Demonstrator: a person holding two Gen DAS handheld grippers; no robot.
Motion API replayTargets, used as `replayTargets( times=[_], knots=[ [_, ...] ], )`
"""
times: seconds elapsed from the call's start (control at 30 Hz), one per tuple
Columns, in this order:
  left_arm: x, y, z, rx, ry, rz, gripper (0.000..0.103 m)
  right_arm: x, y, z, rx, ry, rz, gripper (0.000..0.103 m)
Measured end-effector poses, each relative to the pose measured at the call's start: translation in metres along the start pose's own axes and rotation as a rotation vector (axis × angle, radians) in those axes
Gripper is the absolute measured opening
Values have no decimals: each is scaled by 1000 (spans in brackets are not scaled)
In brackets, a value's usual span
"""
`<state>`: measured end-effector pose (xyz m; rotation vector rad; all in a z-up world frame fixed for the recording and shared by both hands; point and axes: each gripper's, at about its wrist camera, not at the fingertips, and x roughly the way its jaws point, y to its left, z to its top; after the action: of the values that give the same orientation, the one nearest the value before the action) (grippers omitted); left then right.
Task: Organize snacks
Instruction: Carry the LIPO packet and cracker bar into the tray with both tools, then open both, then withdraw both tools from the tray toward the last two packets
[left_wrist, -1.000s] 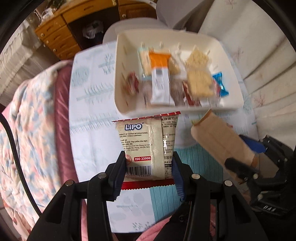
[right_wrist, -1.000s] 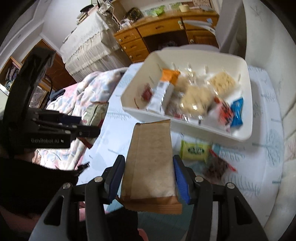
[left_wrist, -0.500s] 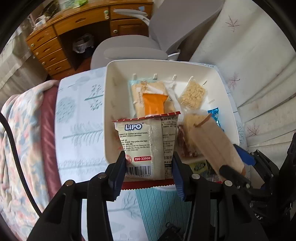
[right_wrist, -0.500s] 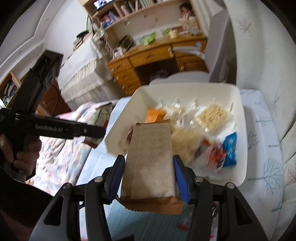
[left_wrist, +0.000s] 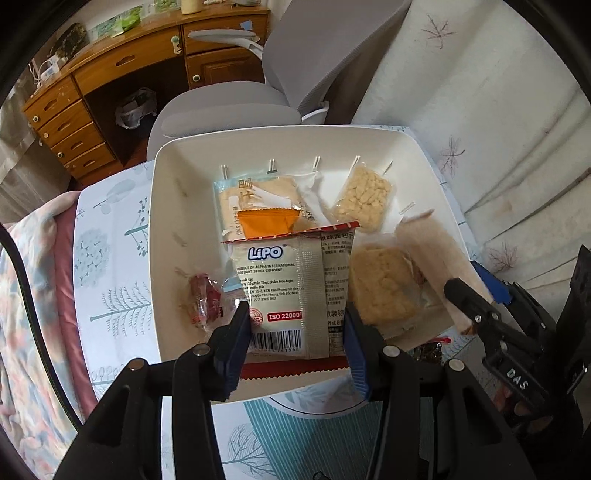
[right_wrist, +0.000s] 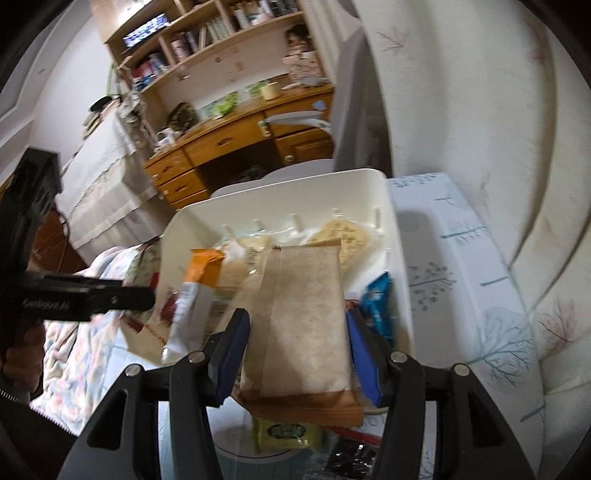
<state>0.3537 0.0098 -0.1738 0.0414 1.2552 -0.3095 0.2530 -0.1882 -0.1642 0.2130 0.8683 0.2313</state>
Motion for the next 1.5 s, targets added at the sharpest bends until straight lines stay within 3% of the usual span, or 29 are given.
replayTargets(
  times=[0.07, 0.27, 0.57, 0.8, 1.23, 1.5],
  knots=[
    [-3, -1, 0, 1, -10, 4, 68, 2, -4, 3, 44, 31, -13, 61],
    [-27, 1, -8, -13, -33, 9, 81, -14, 1, 5, 80, 16, -10, 76],
    [-68, 4, -47, -17, -73, -2, 87, -64, 21, -3, 75, -42, -33, 82],
    [-81, 6, -77, -13, -54, -42, 88, -94, 33, -26, 100, -49, -75, 83],
    [-53, -23, -118, 81, 22, -114, 88, -110, 19, -81, 187, 3, -177, 83],
    [-21, -53, -120, 152, 29, -97, 88, -97, -2, -104, 179, 79, -227, 83]
  ],
)
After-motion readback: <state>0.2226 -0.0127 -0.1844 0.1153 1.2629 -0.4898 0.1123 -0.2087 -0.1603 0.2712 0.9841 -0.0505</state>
